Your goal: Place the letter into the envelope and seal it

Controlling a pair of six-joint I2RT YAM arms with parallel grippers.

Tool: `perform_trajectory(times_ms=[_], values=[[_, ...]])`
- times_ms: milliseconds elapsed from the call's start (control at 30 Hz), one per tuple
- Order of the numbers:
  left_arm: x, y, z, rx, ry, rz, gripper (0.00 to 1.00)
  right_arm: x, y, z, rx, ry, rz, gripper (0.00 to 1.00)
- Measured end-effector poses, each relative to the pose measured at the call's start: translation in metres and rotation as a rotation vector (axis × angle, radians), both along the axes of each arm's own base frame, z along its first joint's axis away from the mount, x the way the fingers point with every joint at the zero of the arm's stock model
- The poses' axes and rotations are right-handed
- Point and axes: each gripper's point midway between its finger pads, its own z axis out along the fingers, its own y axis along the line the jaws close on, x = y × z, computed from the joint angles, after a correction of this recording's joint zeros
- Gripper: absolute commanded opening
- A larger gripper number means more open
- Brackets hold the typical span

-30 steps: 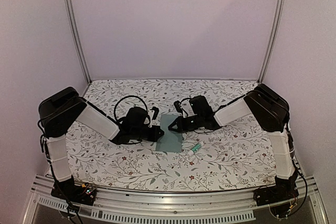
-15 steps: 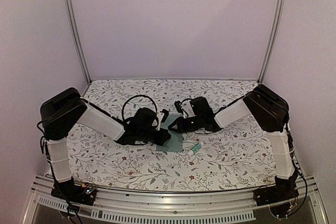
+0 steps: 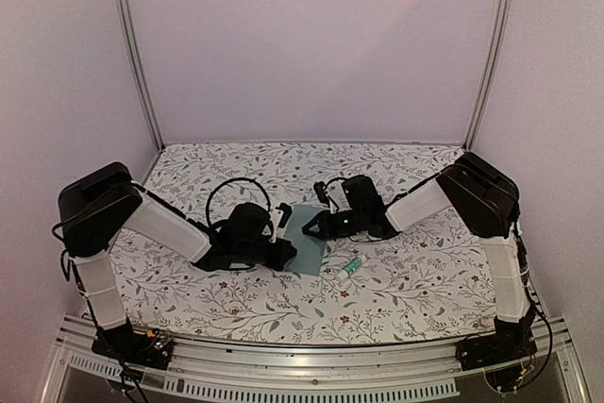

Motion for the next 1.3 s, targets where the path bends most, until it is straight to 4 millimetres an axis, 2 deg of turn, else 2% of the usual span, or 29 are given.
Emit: perform_trajectory(times_ms=[100, 167, 300, 400, 600, 833, 967, 1067, 1233, 1300], values=[[-0.013, 0.003, 0.009, -0.027, 0.012, -0.035, 0.00, 0.000, 0.000, 0.000, 0.000, 0.000, -0.001, 0.03], [-0.018, 0.002, 0.024, -0.062, 0.005, -0.052, 0.00, 0.000, 0.000, 0.000, -0.001, 0.000, -0.001, 0.03], [-0.015, -0.003, 0.052, -0.123, -0.043, -0.059, 0.00, 0.000, 0.000, 0.000, -0.001, 0.000, -0.001, 0.03], [-0.011, -0.006, 0.046, -0.116, -0.037, -0.055, 0.00, 0.000, 0.000, 0.000, -0.001, 0.000, -0.002, 0.03], [-0.006, 0.001, -0.002, -0.028, 0.020, -0.012, 0.00, 0.001, 0.000, 0.000, -0.002, -0.003, -0.006, 0.03], [-0.001, 0.003, -0.002, -0.040, 0.006, 0.021, 0.00, 0.002, -0.001, 0.000, -0.004, -0.005, -0.010, 0.03], [-0.010, 0.010, 0.001, -0.043, 0.007, 0.018, 0.00, 0.002, -0.001, 0.000, -0.004, -0.005, -0.010, 0.03], [-0.018, 0.016, 0.013, -0.062, -0.002, 0.009, 0.00, 0.002, -0.001, 0.000, -0.004, -0.005, -0.010, 0.03], [-0.015, 0.013, 0.042, -0.122, -0.056, 0.009, 0.00, 0.002, -0.001, 0.000, -0.005, -0.005, -0.010, 0.03], [-0.013, 0.012, 0.043, -0.123, -0.063, 0.011, 0.00, 0.002, -0.001, 0.000, -0.005, -0.005, -0.011, 0.03]])
